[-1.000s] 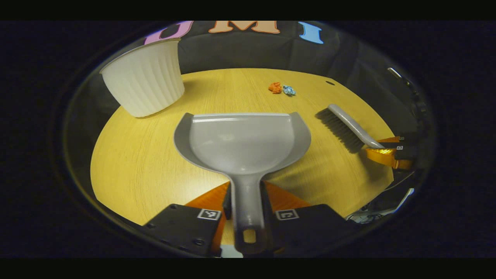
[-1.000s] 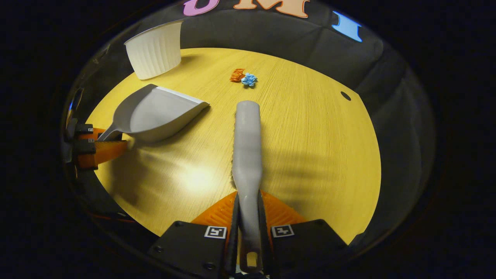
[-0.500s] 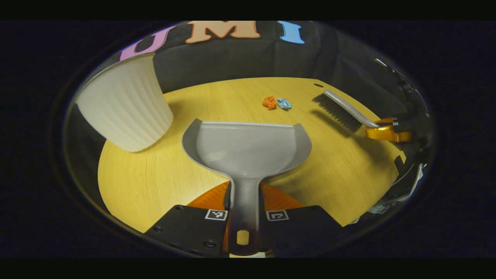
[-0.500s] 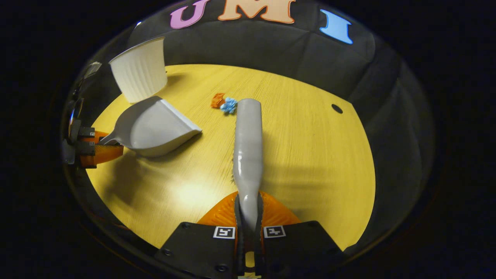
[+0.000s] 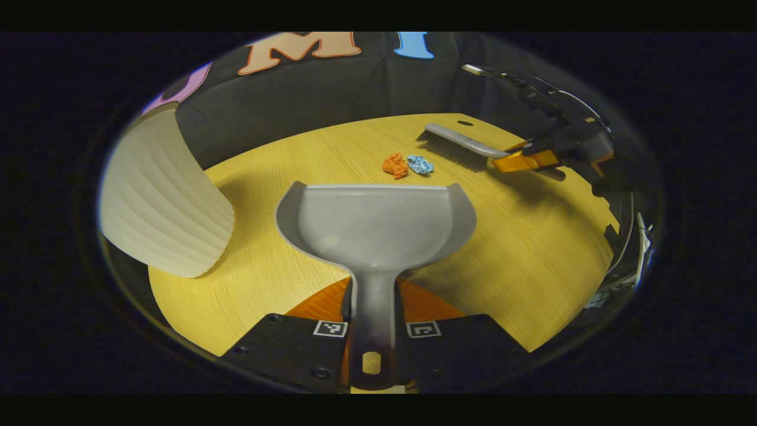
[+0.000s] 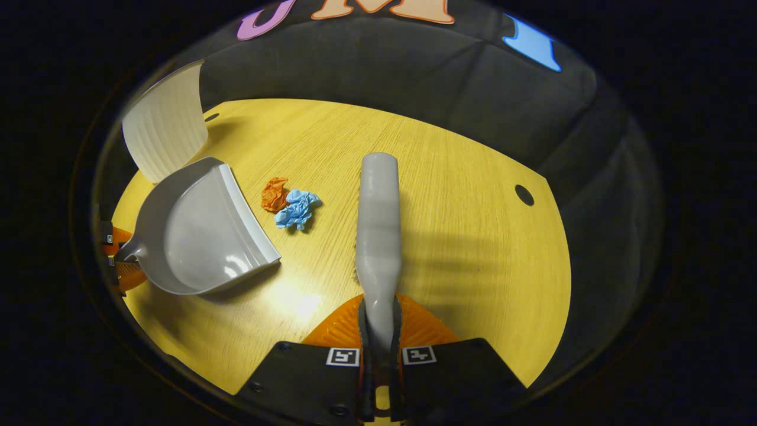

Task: Pick up the small broom and dustpan from the desktop, sweep the trash into the dustpan with the broom, and then empty the trash into the garbage bin.

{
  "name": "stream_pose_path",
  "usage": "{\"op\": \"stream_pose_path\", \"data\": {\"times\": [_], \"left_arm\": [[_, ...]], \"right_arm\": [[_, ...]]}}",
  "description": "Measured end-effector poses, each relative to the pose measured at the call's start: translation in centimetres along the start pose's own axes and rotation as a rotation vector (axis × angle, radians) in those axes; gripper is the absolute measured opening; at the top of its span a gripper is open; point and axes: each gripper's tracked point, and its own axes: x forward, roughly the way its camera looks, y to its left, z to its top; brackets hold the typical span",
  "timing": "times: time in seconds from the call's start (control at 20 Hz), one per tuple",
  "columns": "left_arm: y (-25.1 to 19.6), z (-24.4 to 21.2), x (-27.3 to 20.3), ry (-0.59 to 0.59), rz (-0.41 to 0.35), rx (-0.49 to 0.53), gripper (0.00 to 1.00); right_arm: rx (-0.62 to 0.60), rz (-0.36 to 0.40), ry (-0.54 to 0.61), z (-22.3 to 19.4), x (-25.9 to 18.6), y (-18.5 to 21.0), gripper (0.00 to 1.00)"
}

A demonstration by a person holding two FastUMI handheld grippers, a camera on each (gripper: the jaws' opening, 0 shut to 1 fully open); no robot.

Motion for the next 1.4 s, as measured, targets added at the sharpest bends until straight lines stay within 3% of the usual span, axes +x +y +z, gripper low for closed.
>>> {"op": "stream_pose_path", "data": {"times": [0.15, 0.3, 0.35, 0.6, 0.75, 0.85, 1.0, 1.05, 1.15, 1.3, 1.4], "left_arm": [[0.2, -0.8, 0.4, 0.044, -0.023, 0.010, 0.24], [0.4, -0.8, 1.0, 0.054, -0.035, 0.042, 0.24], [0.4, -0.9, 1.1, 0.060, -0.036, 0.044, 0.22], [0.4, -0.7, 1.0, 0.057, -0.049, 0.063, 0.22], [0.3, -0.7, 0.9, 0.054, -0.047, 0.062, 0.22], [0.4, -0.6, 1.0, 0.040, -0.035, 0.054, 0.25], [0.7, 0.3, 1.3, -0.052, 0.020, 0.022, 0.23], [1.0, 0.8, 1.4, -0.098, 0.060, 0.026, 0.25], [1.3, 2.4, 1.5, -0.191, 0.118, 0.009, 0.19], [0.8, 5.0, 0.1, -0.334, 0.178, -0.055, 0.24], [0.6, 5.9, -1.5, -0.418, 0.222, -0.057, 0.20]], "right_arm": [[-0.103, -0.009, 0.010, 2.2, 0.7, 0.7, 0.09], [-0.243, 0.016, 0.000, 3.8, 0.6, 2.1, 0.12], [-0.291, 0.045, -0.014, 4.3, 0.5, 3.0, 0.09], [-0.476, 0.239, -0.045, 3.6, -1.6, 9.1, 0.12], [-0.546, 0.326, -0.066, 3.0, -3.7, 10.8, 0.12], [-0.573, 0.313, -0.091, 2.8, -5.0, 10.6, 0.13], [-0.404, 0.294, -0.259, 3.4, -7.5, 9.5, 0.13], [-0.315, 0.276, -0.328, 3.6, -8.7, 8.4, 0.13], [-0.158, 0.252, -0.432, 3.0, -10.8, 5.1, 0.13], [-0.007, 0.204, -0.460, -0.9, -12.2, -0.6, 0.13], [0.025, 0.180, -0.450, -4.1, -10.9, -2.7, 0.12]]}}
